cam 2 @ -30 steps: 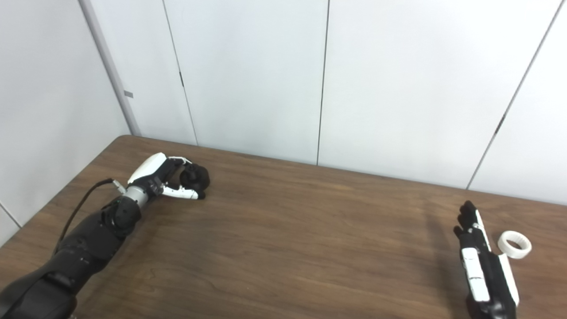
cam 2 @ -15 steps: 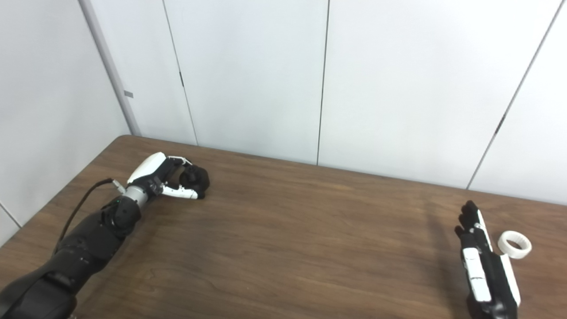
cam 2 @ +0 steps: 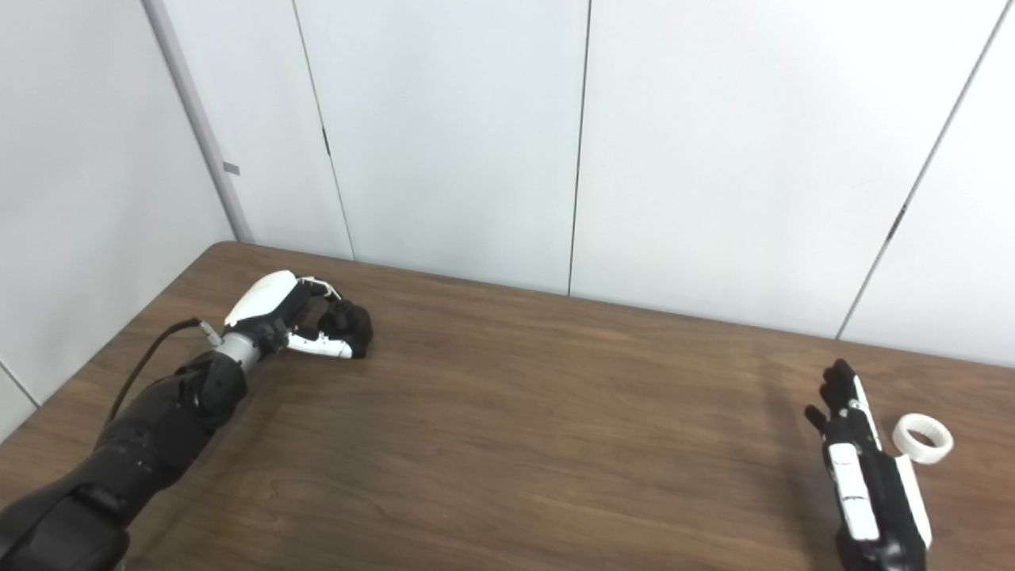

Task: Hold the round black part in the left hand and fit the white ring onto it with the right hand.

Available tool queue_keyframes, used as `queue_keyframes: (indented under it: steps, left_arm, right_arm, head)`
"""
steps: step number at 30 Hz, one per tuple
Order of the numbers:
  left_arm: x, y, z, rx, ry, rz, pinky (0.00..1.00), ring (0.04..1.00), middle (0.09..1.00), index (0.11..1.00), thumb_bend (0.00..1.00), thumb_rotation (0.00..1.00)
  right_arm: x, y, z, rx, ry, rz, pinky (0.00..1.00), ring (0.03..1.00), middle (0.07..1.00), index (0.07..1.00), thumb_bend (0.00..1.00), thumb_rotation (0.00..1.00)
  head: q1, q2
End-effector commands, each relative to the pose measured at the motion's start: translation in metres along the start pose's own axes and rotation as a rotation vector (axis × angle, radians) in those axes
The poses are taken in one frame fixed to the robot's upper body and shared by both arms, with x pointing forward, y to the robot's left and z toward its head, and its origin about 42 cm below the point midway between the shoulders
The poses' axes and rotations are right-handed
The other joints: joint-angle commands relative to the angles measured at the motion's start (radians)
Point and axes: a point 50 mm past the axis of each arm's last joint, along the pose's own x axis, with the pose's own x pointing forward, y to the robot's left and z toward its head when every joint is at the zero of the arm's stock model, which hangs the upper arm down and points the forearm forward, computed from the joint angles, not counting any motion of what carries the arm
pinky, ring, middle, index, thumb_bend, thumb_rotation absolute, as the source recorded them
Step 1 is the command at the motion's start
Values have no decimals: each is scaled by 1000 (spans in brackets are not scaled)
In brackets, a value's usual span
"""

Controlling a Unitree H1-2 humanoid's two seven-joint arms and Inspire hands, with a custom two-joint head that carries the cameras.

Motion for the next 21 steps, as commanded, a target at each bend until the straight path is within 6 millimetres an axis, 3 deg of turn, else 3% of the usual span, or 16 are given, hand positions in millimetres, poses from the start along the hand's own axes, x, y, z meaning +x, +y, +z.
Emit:
queue_keyframes:
  steps: [1, 9, 14, 21]
  left_arm:
    - [1, 16, -3, 38, -21, 10, 972, 904, 738, 484, 523, 55]
    - [0, 6, 14, 76, -128, -10, 991, 954, 804, 482, 524, 56]
    - [-6, -8, 37, 99, -212, -55, 1000, 998, 887, 481, 525, 58]
    - [-19, -30, 74, 56, -326, -59, 1000, 1000, 903, 481, 525, 58]
  right_arm:
    - [-27, -1, -25, 27, 91, -27, 959, 1000, 991, 996, 377, 905]
    - [-26, 2, -22, 47, 82, -29, 952, 1000, 996, 999, 366, 884]
    - [-25, 6, -14, 41, 63, -32, 940, 1000, 993, 1000, 343, 895]
    - [-22, 10, -2, 52, 28, -29, 911, 997, 986, 996, 382, 884]
  head:
    - [1, 1]
    - [-16, 3]
    - [-26, 8]
    - [-58, 17]
